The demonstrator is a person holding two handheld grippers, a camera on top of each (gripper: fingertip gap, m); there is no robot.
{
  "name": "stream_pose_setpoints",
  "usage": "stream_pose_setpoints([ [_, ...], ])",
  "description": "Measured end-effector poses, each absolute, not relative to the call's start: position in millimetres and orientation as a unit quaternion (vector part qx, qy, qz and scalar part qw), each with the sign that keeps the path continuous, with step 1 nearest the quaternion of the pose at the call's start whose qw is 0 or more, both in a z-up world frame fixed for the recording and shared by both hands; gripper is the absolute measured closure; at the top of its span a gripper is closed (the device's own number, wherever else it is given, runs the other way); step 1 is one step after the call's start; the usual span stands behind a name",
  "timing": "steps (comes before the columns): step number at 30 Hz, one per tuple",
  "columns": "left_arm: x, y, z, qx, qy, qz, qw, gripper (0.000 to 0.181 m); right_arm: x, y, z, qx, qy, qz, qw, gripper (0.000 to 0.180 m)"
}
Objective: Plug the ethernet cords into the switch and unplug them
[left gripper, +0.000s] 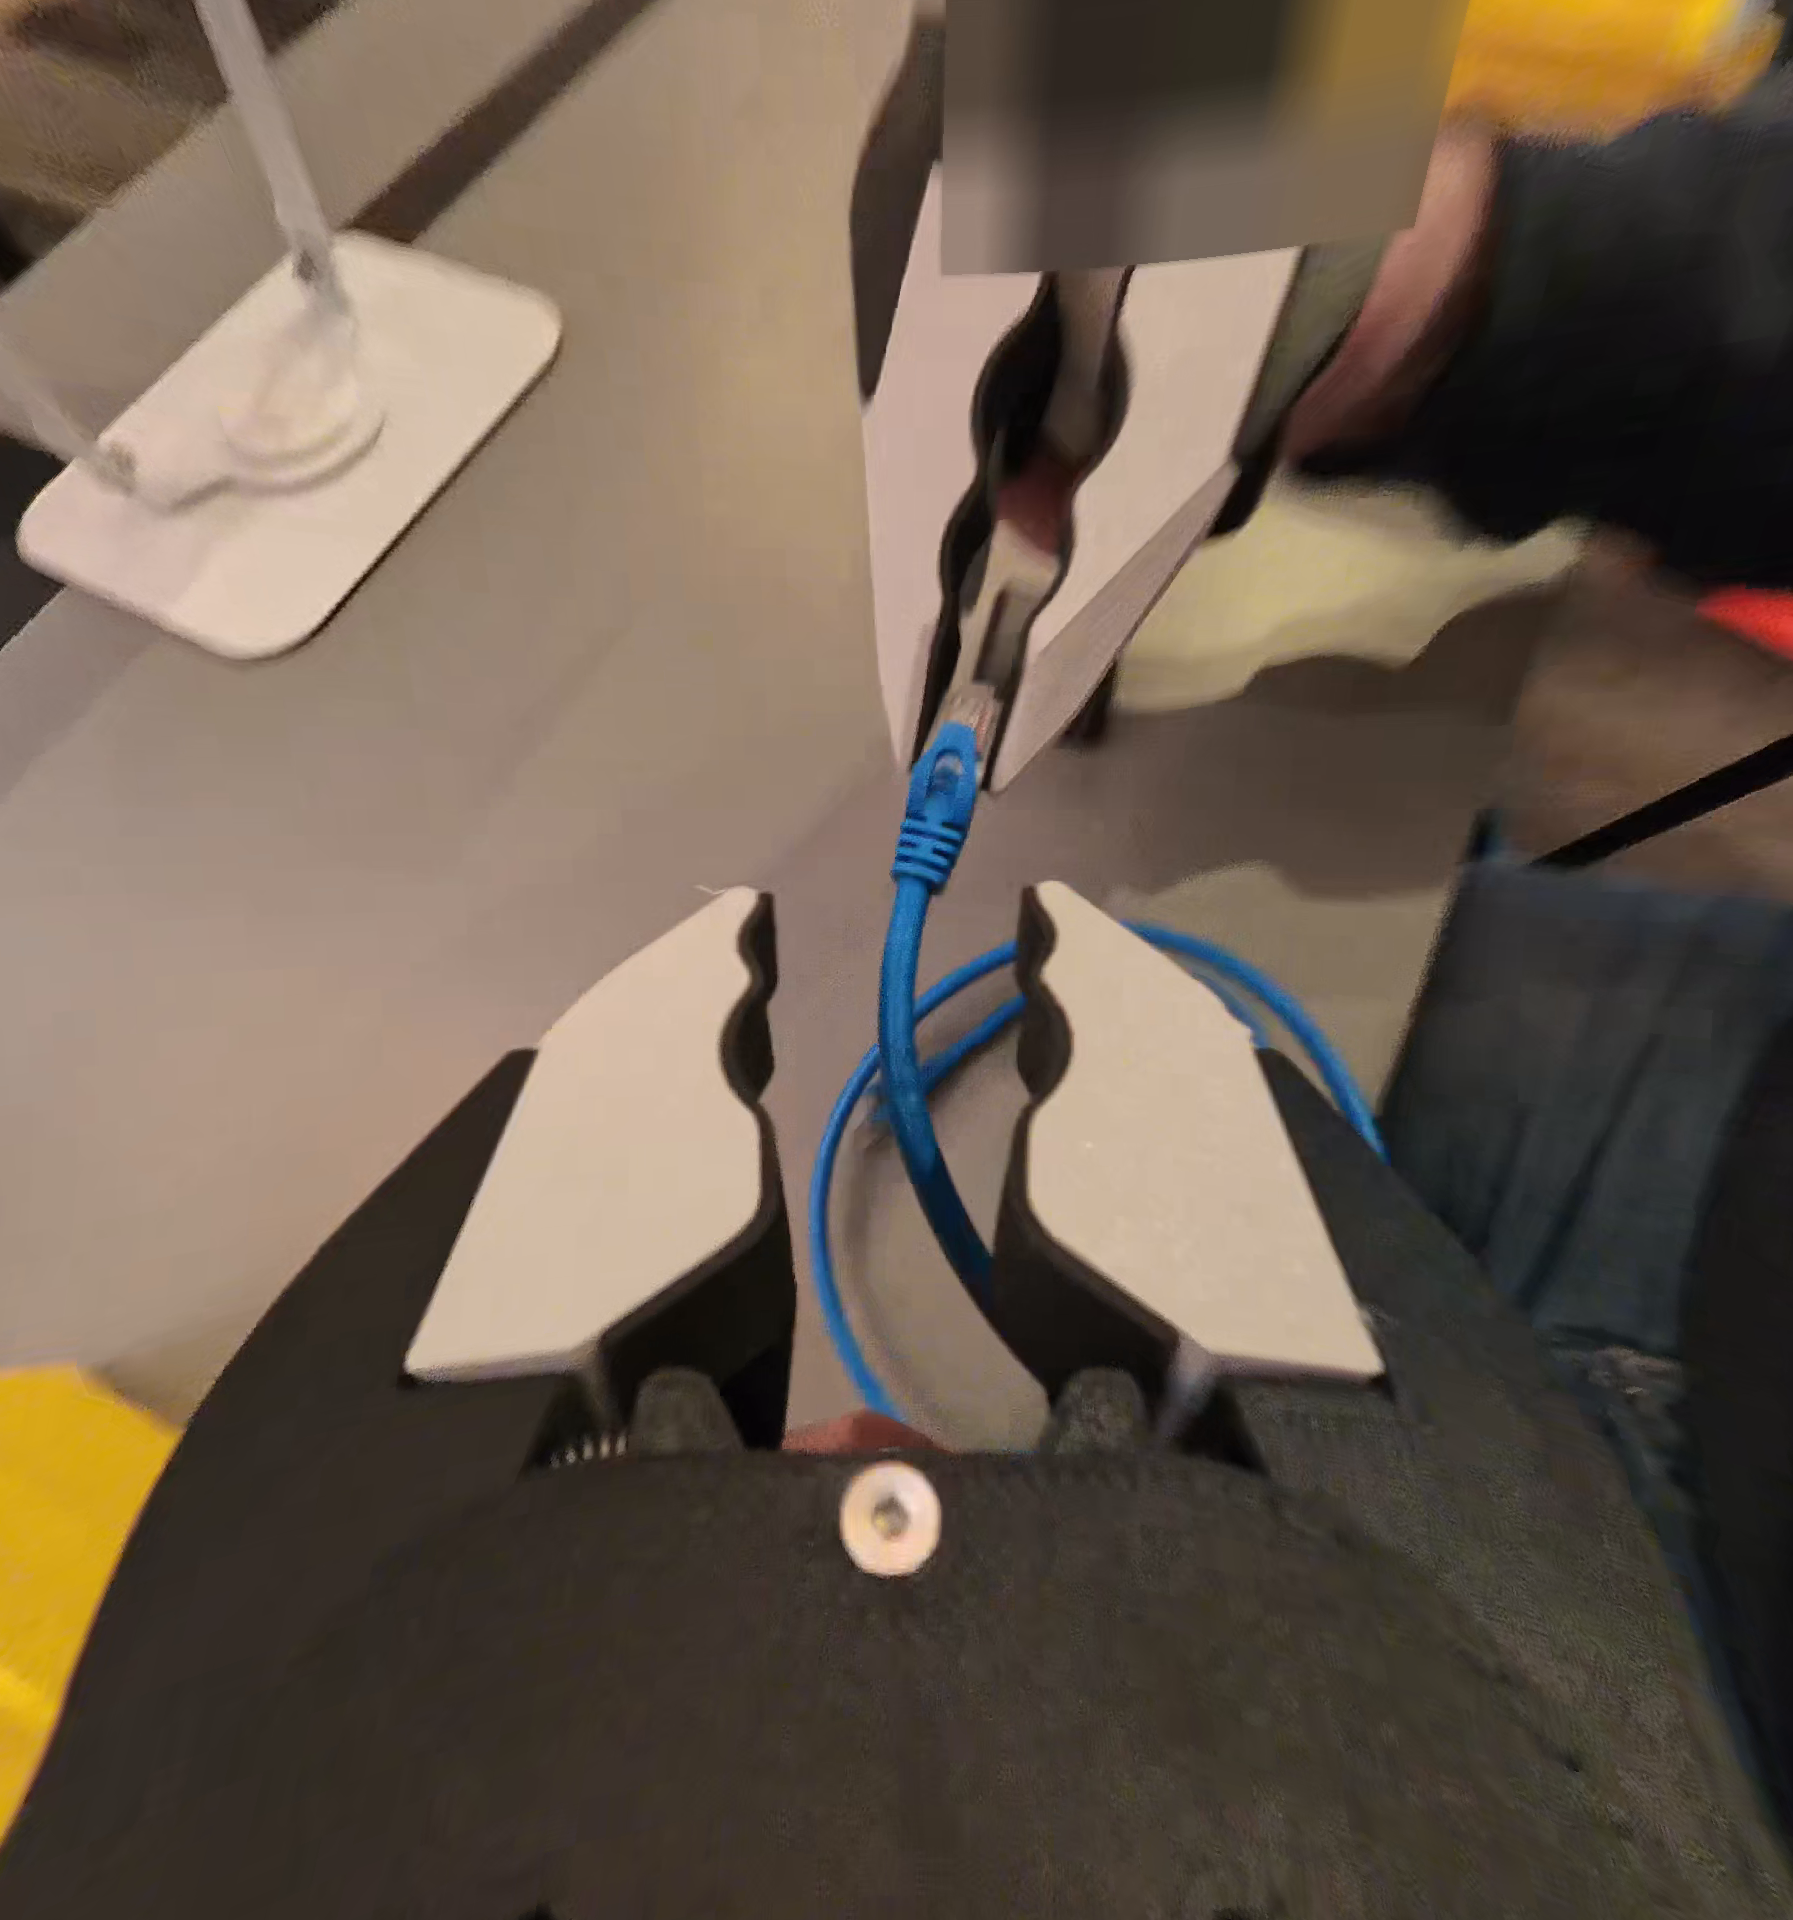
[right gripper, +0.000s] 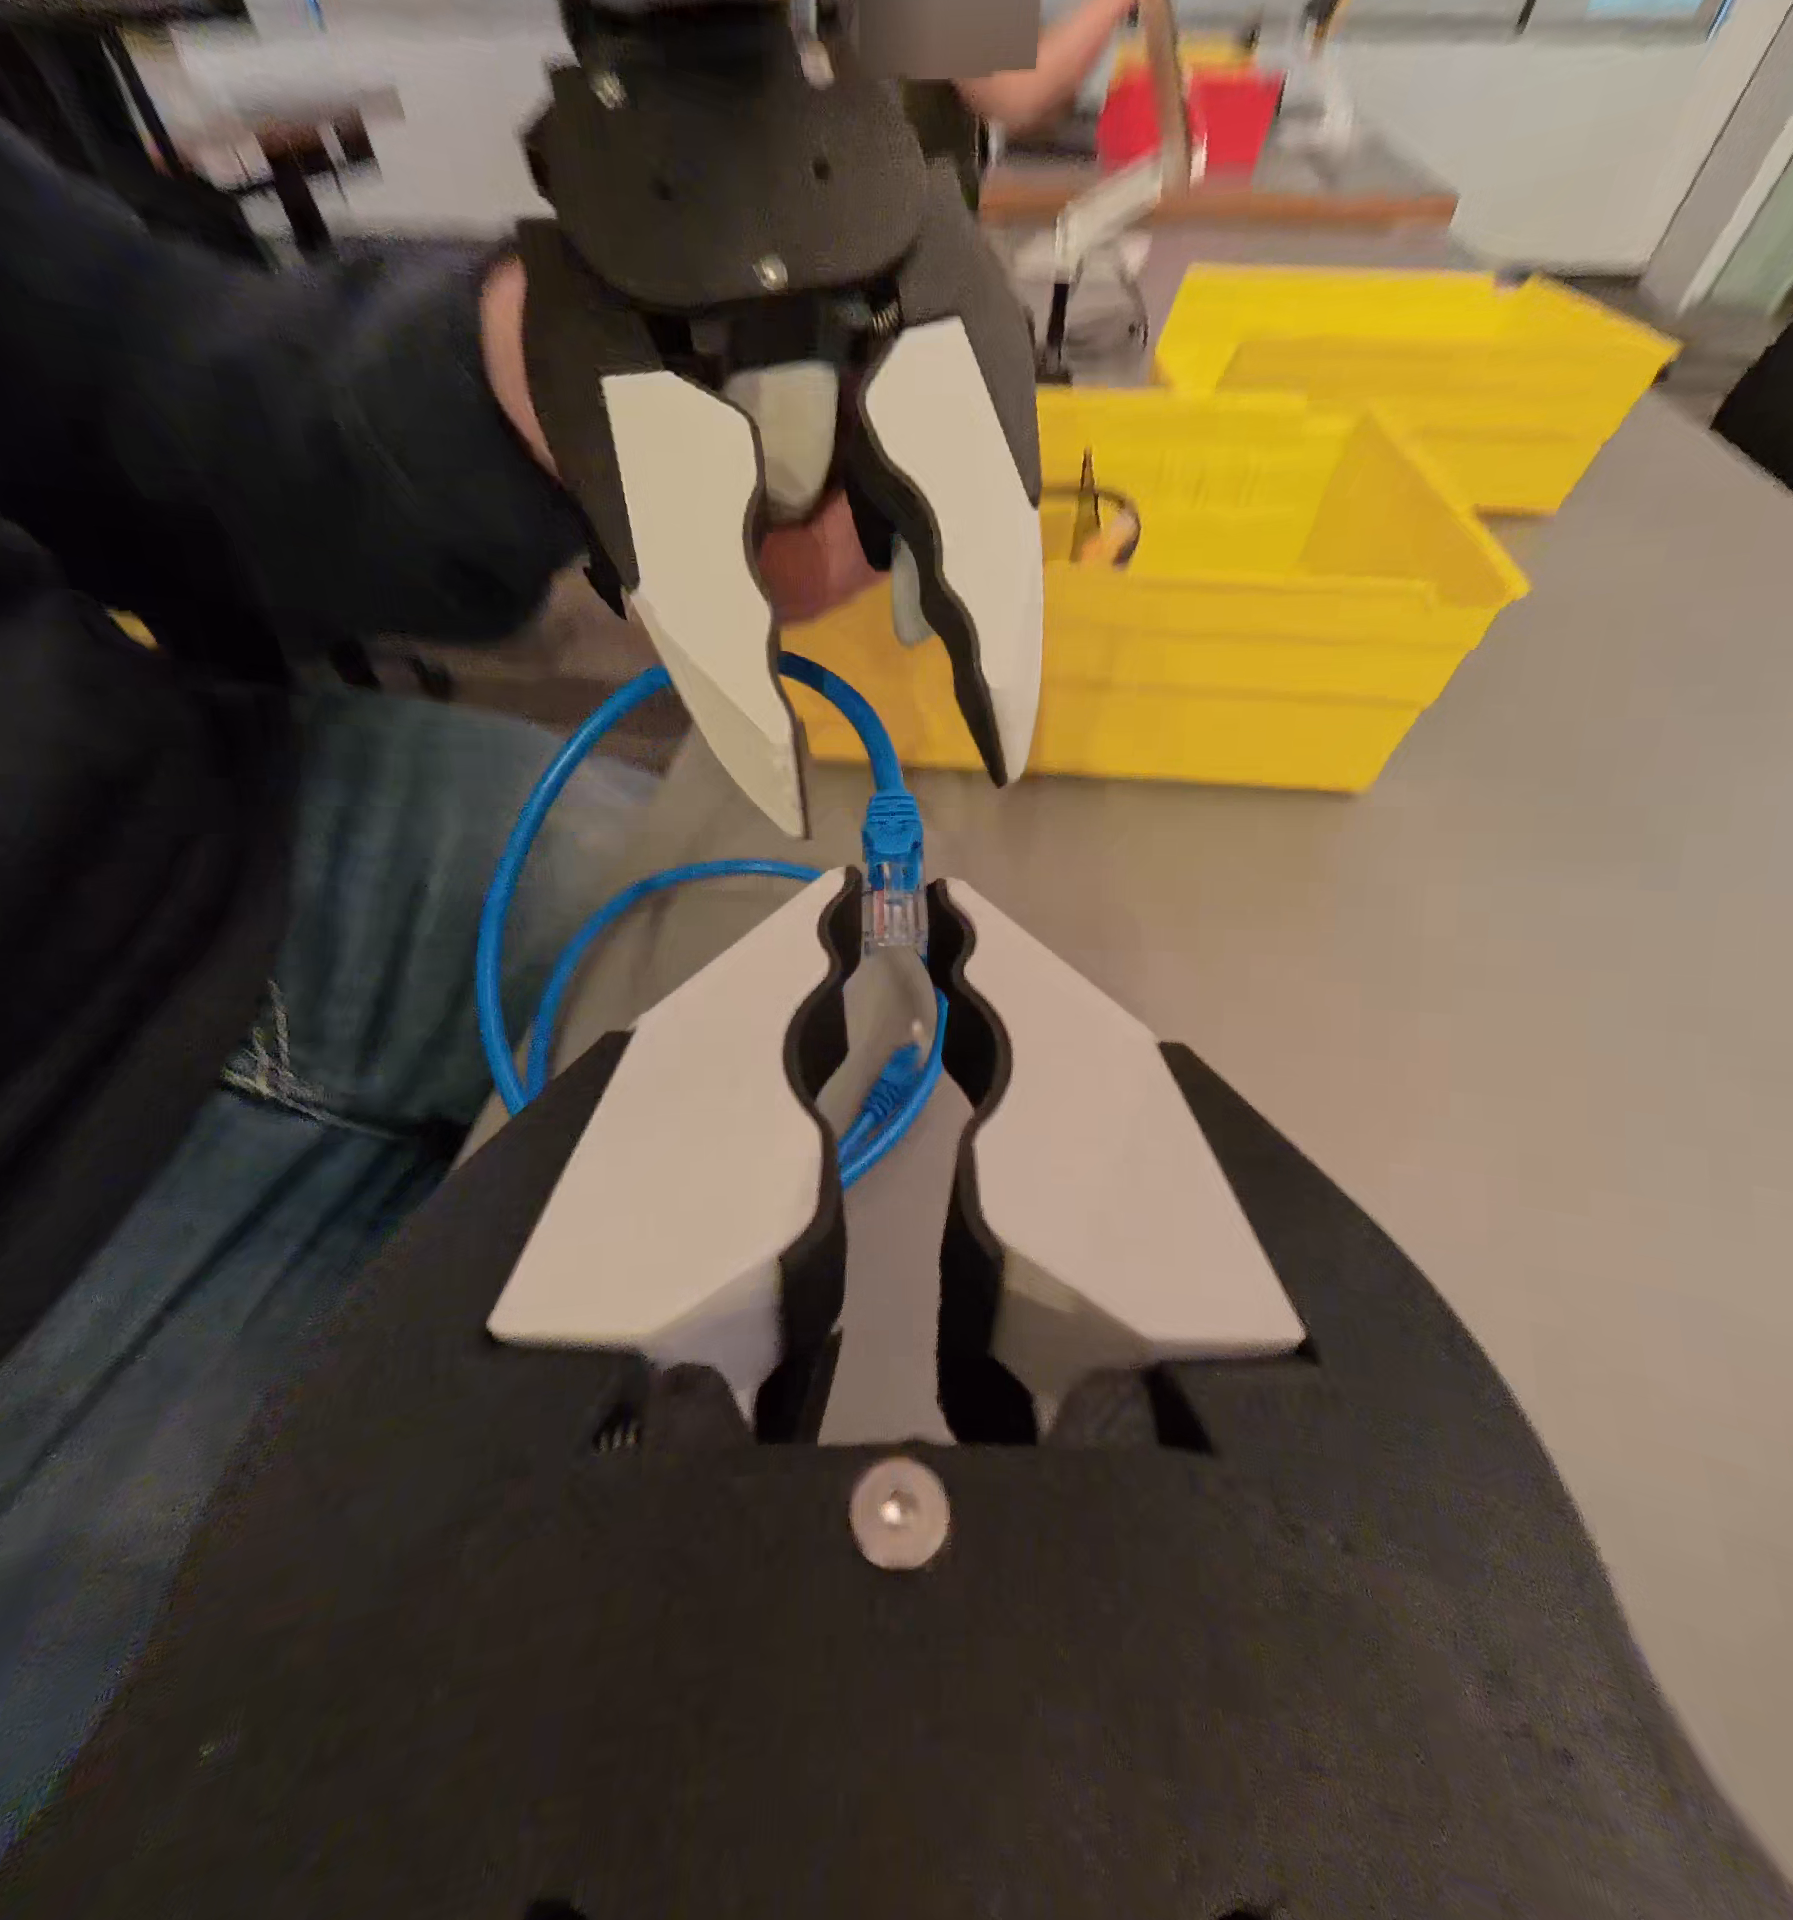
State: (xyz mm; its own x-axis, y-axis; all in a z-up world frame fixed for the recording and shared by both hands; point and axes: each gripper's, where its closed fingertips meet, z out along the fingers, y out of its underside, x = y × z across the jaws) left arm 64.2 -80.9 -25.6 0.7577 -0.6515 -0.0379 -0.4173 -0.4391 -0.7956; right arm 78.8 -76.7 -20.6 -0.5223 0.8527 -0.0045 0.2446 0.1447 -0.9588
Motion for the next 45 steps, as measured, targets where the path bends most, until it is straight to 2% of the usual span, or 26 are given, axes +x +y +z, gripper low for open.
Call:
stream_pose_setpoints([
  [3,79.3,-79.8,1.5,-0.807,0.323,-0.208,0.449,0.108,90.0,-80.2,-1.9,-0.367,-0.67,0.572,0.299,0.169],
  [7,97.6,-83.5,-0.9,-0.805,0.294,-0.329,0.397,0.052,100.0,-84.2,21.7,-0.335,-0.631,0.626,0.314,0.169],
  [10,116.9,-90.0,17.7,-0.738,0.233,-0.475,0.42,0.034,105.9,-84.1,37.7,-0.318,-0.592,0.664,0.327,0.169],
  [13,130.3,-92.4,21.8,-0.698,0.199,-0.539,0.428,0.034,106.6,-86.3,38.8,-0.315,-0.578,0.677,0.329,0.169],
  [14,131.1,-89.2,16.9,-0.705,0.195,-0.524,0.436,0.05,106.5,-86.4,36.9,-0.319,-0.578,0.676,0.328,0.169],
  [15,129.8,-87.3,20.5,-0.692,0.191,-0.521,0.462,0.085,106.7,-86.3,34.7,-0.322,-0.578,0.674,0.328,0.169],
  [17,129.8,-86.8,25.2,-0.673,0.196,-0.517,0.491,0.136,106.6,-85.0,31.4,-0.33,-0.574,0.674,0.328,0.169],
  [19,130.1,-82.2,22.0,-0.683,0.215,-0.463,0.522,0.151,108.7,-83.5,31.2,-0.331,-0.568,0.678,0.33,0.169],
  [26,118.6,-73.6,34.6,-0.658,0.21,-0.402,0.601,0.154,114.2,-78.7,36.5,-0.334,-0.547,0.691,0.334,0.169],
  [33,125.5,-74.8,32.8,-0.648,0.237,-0.373,0.62,0.163,116.9,-79.2,40.0,-0.327,-0.529,0.715,0.319,0.169],
  [45,125.3,-73.7,37.2,-0.635,0.247,-0.338,0.649,0.169,120.1,-79.1,40.7,-0.325,-0.502,0.748,0.287,0.169],
])
